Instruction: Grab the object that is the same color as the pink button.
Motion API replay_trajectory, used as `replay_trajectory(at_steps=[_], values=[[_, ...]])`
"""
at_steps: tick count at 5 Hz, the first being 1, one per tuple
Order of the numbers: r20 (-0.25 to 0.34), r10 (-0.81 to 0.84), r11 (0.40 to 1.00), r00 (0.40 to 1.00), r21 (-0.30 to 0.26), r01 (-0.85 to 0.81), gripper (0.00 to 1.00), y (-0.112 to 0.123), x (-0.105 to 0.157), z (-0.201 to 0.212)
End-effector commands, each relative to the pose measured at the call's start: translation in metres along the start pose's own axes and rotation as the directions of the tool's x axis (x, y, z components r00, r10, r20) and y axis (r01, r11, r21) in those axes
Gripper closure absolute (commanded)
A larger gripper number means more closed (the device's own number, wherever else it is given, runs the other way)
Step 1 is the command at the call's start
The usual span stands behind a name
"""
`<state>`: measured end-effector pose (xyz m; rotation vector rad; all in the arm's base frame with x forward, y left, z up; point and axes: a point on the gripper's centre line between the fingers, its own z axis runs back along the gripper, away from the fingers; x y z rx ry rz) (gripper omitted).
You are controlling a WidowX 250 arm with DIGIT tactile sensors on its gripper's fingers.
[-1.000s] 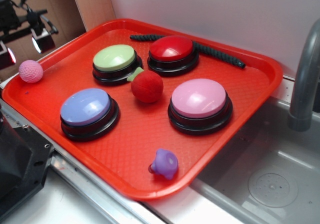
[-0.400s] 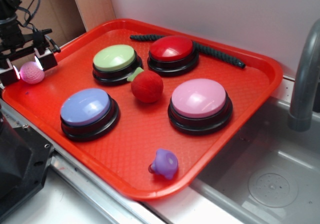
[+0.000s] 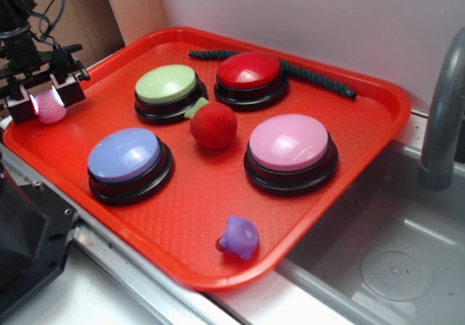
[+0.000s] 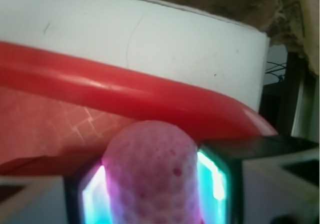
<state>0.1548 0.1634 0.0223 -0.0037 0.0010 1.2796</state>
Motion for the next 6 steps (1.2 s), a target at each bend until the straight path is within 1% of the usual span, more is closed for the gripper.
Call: replay_trajectory(at_steps=[1,2,3,4,5,6], values=[[0.027,-0.451,0.887,0.892,-0.099,0.451,1.0,-0.013,-0.029,0.081],[0.071,-0.659,0.749,0.749,-0.034,0.662,1.0,-0.026,-0.052,0.111],[0.166,-0.813,0.561,0.558,-0.034,0.827,1.0,-0.036,-0.087,0.155],[0.228,-0.877,0.436,0.423,0.006,0.9,1.0,-0.037,-0.108,0.174],[0.264,-0.897,0.376,0.355,0.028,0.926,1.0,-0.031,-0.105,0.176],[0.246,-0.888,0.404,0.389,0.011,0.915,1.0,-0.028,-0.095,0.175]])
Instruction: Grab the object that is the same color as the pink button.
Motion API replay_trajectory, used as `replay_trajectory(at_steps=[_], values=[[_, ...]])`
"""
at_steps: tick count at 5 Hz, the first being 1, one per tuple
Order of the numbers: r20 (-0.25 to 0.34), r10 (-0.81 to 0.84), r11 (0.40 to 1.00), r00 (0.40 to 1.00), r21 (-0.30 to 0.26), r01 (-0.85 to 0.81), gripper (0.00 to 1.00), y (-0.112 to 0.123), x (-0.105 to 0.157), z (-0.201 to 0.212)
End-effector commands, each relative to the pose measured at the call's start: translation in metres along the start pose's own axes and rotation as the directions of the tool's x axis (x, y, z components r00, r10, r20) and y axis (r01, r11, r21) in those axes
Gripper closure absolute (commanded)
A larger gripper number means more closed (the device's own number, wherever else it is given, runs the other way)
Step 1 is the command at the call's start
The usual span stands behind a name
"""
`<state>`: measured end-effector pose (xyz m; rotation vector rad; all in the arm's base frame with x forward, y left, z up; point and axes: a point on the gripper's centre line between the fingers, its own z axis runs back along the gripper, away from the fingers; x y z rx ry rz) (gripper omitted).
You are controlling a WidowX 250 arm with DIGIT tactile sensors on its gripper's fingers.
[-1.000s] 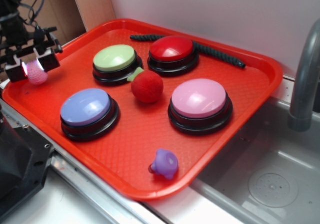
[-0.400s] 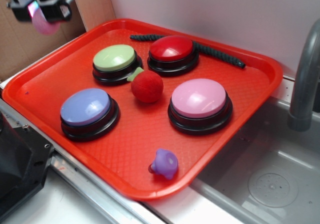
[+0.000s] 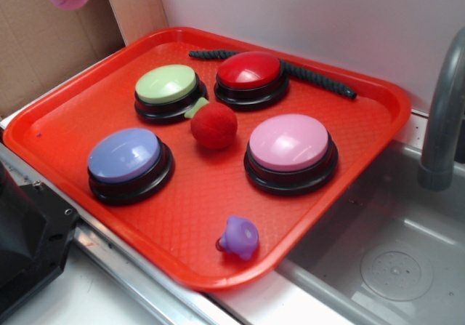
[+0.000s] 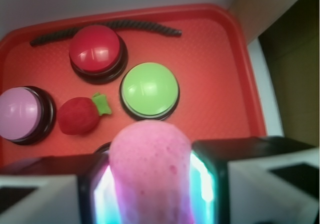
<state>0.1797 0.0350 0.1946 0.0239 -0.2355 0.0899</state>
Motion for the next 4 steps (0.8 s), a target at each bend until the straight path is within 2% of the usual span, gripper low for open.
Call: replay_trajectory(at_steps=[1,4], values=[[-0.005,0.049,0.999,0.999,0.019,-0.049,1.0,0.0353,-0.0218,0.0062],[-0.054,0.076,0.997,0.996,0.028,-0.075,1.0,0.0377,-0.0153,-0.0017]])
